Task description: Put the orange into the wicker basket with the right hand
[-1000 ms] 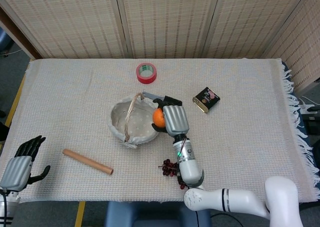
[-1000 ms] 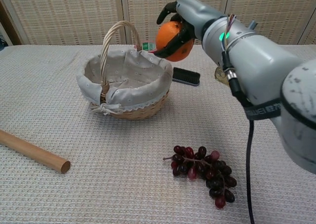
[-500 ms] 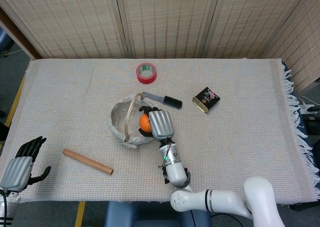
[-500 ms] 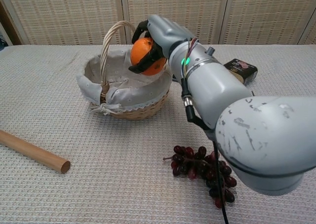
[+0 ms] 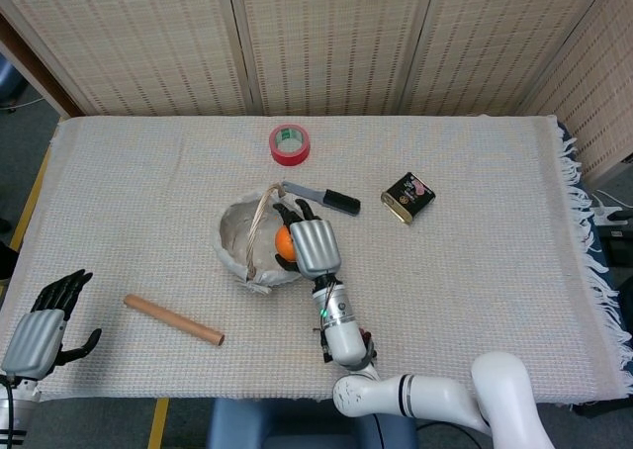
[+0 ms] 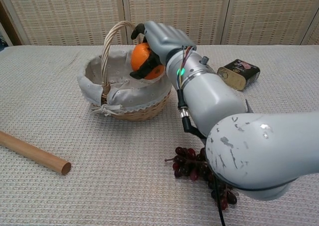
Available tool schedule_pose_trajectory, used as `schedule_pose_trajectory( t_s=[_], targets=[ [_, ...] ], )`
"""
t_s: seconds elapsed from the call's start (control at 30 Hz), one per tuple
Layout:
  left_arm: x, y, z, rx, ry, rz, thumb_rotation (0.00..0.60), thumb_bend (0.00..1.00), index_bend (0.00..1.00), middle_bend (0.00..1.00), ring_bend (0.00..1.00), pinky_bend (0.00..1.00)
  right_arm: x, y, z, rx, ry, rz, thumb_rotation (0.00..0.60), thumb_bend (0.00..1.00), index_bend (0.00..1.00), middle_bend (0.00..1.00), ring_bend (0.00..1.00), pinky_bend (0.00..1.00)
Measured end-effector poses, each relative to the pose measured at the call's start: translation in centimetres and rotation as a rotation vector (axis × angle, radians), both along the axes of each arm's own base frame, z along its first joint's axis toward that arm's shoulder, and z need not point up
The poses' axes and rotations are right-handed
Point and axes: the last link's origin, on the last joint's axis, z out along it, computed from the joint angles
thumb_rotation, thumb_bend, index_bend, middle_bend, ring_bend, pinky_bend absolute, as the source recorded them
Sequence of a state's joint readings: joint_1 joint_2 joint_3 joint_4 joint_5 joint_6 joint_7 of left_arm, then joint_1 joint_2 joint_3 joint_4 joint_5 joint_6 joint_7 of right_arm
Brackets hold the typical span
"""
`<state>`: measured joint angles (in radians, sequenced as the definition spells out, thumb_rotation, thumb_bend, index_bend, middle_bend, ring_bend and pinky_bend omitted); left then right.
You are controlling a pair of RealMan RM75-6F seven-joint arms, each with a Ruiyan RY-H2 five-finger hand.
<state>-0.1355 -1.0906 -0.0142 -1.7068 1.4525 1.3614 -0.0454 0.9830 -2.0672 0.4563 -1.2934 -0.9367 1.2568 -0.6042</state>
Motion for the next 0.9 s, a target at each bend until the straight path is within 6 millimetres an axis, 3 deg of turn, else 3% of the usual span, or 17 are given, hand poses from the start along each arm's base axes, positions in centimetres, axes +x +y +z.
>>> schedule_pose_trajectory(
  t_s=[0.33, 0.53, 0.73, 0.9],
  targets=[
    [0.0, 0.0, 0.0, -0.001, 0.004, 0.0, 0.6, 0.35, 0.0, 0.0, 0.0, 0.06, -0.1, 0.1, 0.4, -0.009, -0.007, 0.001, 0.6, 0.11, 0.0, 0.0, 0.0, 0.0],
    [-0.1, 0.0, 0.0, -0.003, 0.008, -0.001, 0.6, 0.35, 0.0, 0.0, 0.0, 0.06, -0.9, 0.8, 1.9, 0.007, -0.024, 0.0, 0.6, 0.11, 0.0, 0.0, 0.0, 0.0],
    [-0.1, 0.0, 0.0, -0.006, 0.017, 0.0, 0.6, 0.35, 0.0, 0.0, 0.0, 0.06, -3.3, 1.8, 5.2, 0.0, -0.005, 0.003, 0.6, 0.11, 0.0, 0.0, 0.0, 0.0],
    [0.0, -0.1, 0.0, -0.003, 0.024, -0.003, 0.6, 0.35, 0.0, 0.0, 0.0, 0.06, -7.9, 2.9, 9.8, -0.046, 0.095, -0.014, 0.6, 0.11, 0.0, 0.0, 0.0, 0.0]
  ],
)
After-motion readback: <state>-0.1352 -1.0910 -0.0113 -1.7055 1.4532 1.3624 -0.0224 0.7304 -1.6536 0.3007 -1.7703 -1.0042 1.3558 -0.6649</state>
